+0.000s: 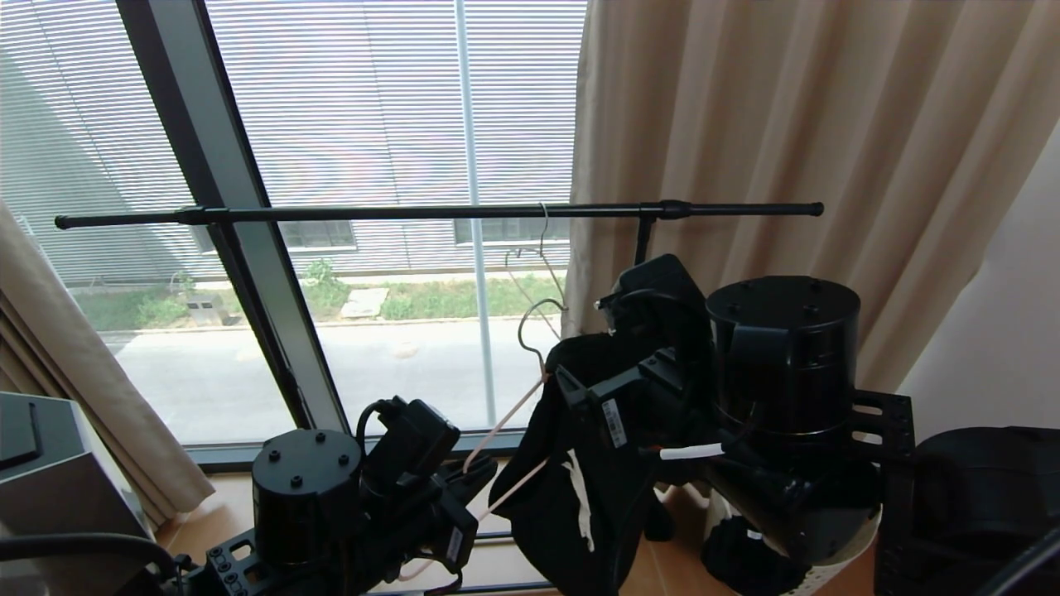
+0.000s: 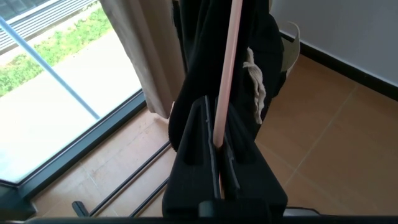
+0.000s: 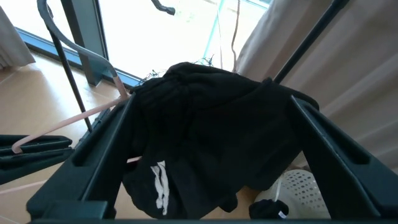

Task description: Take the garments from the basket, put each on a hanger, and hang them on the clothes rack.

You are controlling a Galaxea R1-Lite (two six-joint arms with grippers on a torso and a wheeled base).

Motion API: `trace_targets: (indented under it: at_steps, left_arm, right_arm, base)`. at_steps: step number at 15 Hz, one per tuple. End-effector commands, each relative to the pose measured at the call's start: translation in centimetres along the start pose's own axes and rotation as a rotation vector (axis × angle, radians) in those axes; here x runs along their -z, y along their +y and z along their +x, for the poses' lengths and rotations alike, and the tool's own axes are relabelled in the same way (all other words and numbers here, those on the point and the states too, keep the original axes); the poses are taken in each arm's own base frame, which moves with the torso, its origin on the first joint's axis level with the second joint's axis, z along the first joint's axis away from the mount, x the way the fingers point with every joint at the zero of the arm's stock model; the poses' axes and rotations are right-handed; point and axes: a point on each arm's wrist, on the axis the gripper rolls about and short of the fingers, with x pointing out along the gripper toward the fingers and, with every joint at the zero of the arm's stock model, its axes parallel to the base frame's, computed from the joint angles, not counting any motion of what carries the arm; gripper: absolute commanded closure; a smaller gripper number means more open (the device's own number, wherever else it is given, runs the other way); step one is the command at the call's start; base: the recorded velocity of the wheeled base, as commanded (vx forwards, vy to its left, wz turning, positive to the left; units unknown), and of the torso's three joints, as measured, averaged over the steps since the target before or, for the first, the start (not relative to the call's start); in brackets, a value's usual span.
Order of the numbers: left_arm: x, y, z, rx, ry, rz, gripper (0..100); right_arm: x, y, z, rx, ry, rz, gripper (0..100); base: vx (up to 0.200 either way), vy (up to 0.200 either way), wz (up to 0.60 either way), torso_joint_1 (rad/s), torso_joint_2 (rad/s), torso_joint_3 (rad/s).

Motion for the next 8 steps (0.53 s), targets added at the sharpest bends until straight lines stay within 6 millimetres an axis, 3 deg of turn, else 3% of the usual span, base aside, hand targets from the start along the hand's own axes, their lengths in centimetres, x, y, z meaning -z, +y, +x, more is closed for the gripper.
trace_targets:
  at_steps: [1, 5, 7, 8]
  left_arm:
    - [0.0, 0.1, 0.0, -0.004, -0.007, -0.001, 100]
    - [0.2, 0.5, -0.2, -0.012, -0.004, -0.009, 100]
    - [0.4, 0.5, -0.4, -0.011, 0.005, -0.001, 100]
    - [0.4, 0.5, -0.4, -0.011, 0.006, 0.001, 100]
  right_arm:
    - [0.0, -0.1, -0.2, -0.002, -0.002, -0.001, 0]
    - [0.1, -1.3, -1.9, -0.041, -0.008, -0.042, 0]
    - [0.2, -3.7, -4.3, -0.131, -0.029, -0.100, 0]
    - [0.3, -4.2, -4.6, -0.137, -0.030, -0.114, 0]
  base:
    - [0.000, 0.000, 0.00, 0.000, 0.00, 0.000]
    - [0.000, 0.000, 0.00, 0.000, 0.00, 0.000]
    - [0.000, 0.000, 0.00, 0.000, 0.00, 0.000]
    - [0.000, 0.000, 0.00, 0.000, 0.00, 0.000]
